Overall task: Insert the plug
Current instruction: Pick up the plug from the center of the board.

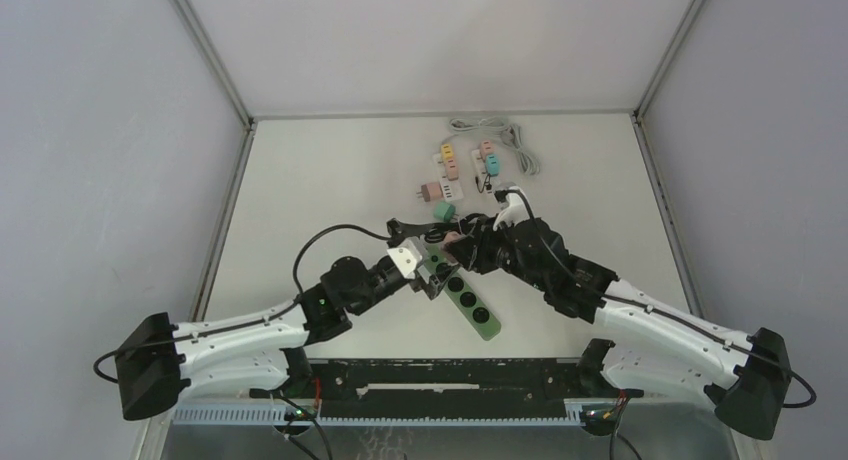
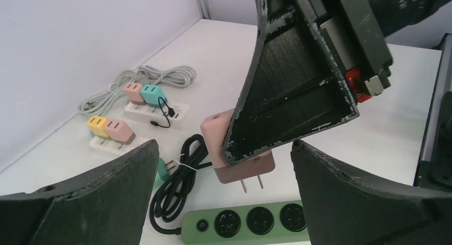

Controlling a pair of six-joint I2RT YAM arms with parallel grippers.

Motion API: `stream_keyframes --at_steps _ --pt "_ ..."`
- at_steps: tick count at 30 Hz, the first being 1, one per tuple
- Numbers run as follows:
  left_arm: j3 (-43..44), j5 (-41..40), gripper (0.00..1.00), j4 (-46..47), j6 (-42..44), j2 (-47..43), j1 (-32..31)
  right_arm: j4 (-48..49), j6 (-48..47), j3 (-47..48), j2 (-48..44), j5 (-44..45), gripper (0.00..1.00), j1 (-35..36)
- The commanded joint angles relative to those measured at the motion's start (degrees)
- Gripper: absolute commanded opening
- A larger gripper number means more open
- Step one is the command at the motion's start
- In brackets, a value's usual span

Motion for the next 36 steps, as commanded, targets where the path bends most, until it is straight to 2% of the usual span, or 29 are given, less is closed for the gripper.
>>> stream_keyframes --at_steps 1,10,15,18,21,26,33,36 --pt "0.4 -0.5 0.95 7.1 -3.8 2.7 -0.2 7.1 3.2 -0.8 -2.8 6.9 0.0 1.7" --pt "-1.0 -2.6 0.86 10.1 -4.4 5.4 -0.1 8.7 4.3 -1.6 -3.6 7.7 0.0 3.5" --pt "0.7 -1.8 0.73 10.7 -3.4 7.5 -0.1 8.2 4.6 -1.7 -3.8 7.9 0.0 4.1" --pt "0.7 -1.9 0.57 11.2 -3.0 8.1 0.0 8.2 4.9 -1.8 -4.3 8.0 0.0 4.5" --pt "0.3 -2.3 0.49 12.5 -3.0 8.1 0.0 7.8 5.1 -2.0 -4.7 7.9 0.0 4.7" --pt "-0.5 -1.7 0.47 15.2 -3.7 7.7 0.1 6.5 5.2 -2.0 -4.2 7.5 0.0 5.2" --pt "-0.5 -0.3 0.58 18.0 -6.7 8.2 0.6 6.5 5.3 -2.5 -4.0 8.6 0.0 6.0" --pt "-0.8 0.8 0.58 19.0 -8.4 8.3 1.1 6.7 4.9 -2.5 -3.4 8.7 0.0 6.0"
